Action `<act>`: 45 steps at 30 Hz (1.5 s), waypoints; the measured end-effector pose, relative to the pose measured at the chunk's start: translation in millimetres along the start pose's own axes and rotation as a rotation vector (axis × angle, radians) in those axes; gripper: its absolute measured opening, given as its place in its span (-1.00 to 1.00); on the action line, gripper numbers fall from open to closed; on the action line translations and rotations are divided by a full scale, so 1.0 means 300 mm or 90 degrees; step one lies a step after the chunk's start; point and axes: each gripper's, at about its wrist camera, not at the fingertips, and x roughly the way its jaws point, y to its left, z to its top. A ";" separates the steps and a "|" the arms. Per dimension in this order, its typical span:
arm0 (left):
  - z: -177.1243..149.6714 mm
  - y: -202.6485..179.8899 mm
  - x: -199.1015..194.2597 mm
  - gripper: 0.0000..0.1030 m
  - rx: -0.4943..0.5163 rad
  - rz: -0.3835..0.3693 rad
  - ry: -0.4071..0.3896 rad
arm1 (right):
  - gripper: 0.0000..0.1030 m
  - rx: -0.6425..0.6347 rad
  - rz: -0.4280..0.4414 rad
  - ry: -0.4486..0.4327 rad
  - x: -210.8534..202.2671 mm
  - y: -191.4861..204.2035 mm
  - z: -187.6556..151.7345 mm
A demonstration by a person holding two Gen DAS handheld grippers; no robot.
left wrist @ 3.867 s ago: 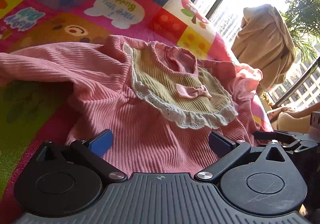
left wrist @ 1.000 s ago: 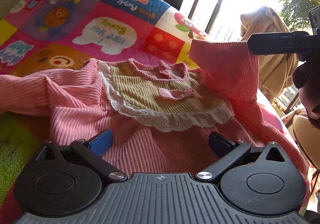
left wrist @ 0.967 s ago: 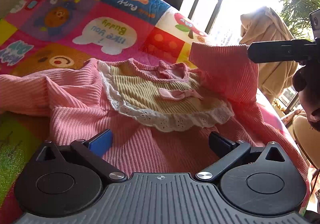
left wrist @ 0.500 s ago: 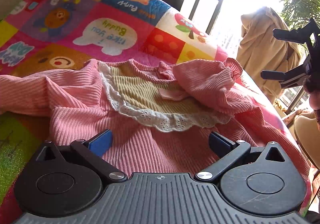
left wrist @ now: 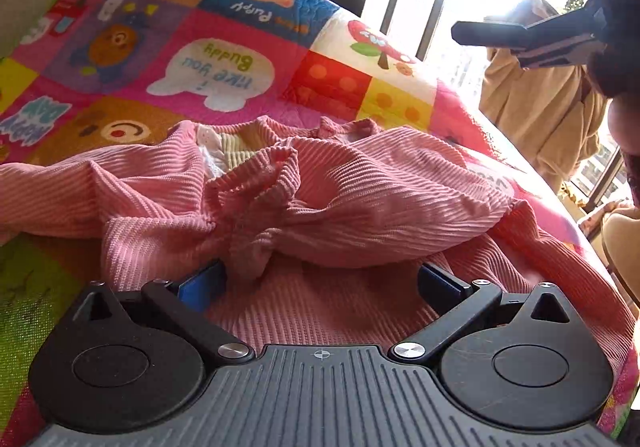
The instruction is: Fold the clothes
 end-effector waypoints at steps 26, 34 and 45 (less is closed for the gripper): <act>0.121 -0.051 0.074 0.32 -0.007 0.059 -0.010 | 1.00 -0.503 -0.454 0.084 0.046 -0.019 -0.386; 0.268 -0.164 0.054 -0.25 0.158 0.089 -0.095 | 1.00 -0.503 -0.602 -0.051 0.017 -0.015 -0.370; 0.177 0.006 0.134 0.16 0.138 0.182 -0.016 | 1.00 -0.349 -0.487 0.002 0.024 -0.098 -0.181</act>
